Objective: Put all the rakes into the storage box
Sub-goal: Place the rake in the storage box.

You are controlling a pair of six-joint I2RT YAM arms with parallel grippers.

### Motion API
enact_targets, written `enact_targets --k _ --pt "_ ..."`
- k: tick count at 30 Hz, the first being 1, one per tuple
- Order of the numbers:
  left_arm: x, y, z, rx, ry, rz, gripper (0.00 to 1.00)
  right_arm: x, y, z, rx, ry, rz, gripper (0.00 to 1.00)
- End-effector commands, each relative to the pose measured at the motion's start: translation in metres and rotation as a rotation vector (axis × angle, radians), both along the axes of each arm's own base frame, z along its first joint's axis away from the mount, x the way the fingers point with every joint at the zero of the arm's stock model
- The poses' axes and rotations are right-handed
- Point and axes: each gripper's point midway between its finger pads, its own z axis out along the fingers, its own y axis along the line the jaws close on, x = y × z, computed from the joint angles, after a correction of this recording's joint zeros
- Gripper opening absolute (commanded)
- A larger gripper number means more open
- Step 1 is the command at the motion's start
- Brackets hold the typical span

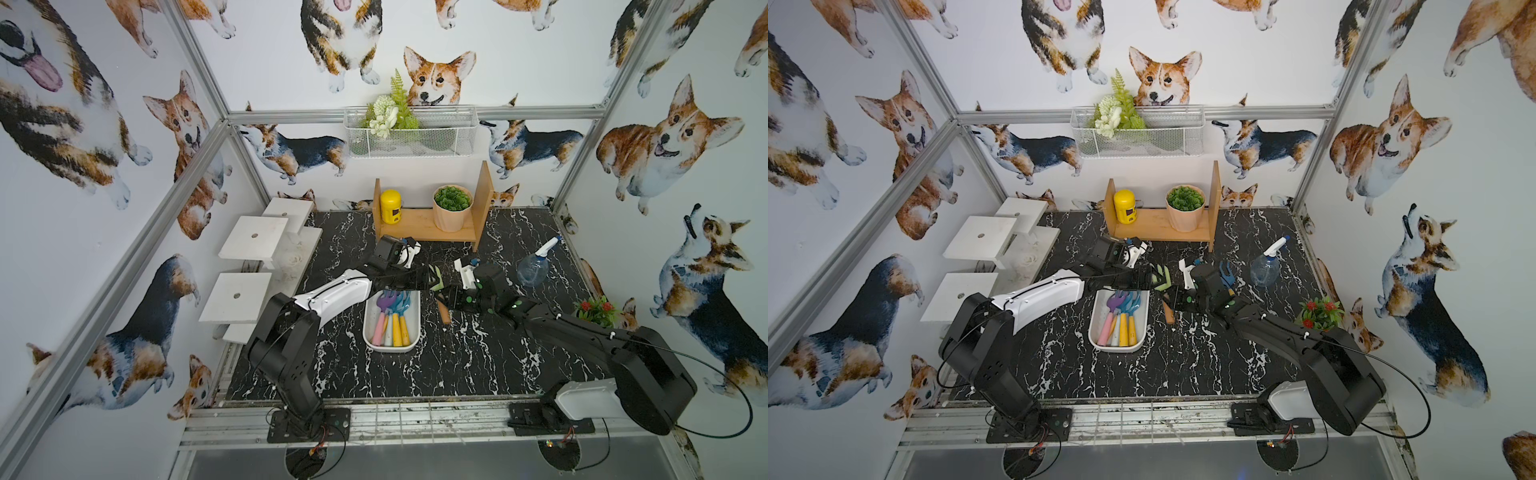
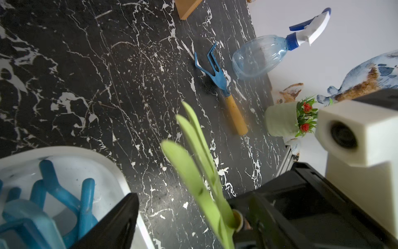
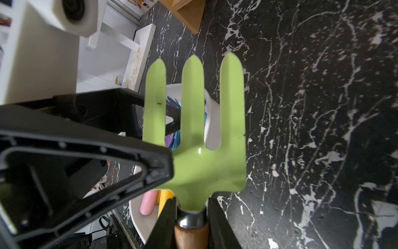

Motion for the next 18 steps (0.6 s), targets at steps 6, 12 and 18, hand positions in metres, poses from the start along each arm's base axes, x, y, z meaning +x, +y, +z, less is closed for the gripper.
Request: enact_targets --k 6,12,18 --pt "0.009 -0.006 0.009 -0.036 -0.031 0.005 0.23 0.007 0.015 0.016 0.006 -0.061 0.015 0.03" --pt "-0.004 0.008 -0.001 0.035 -0.024 0.009 0.00 0.007 0.014 0.014 0.002 -0.063 0.009 0.06" --pt "-0.013 0.026 0.001 0.099 -0.048 0.035 0.00 0.008 0.007 0.011 -0.017 -0.069 -0.027 0.53"
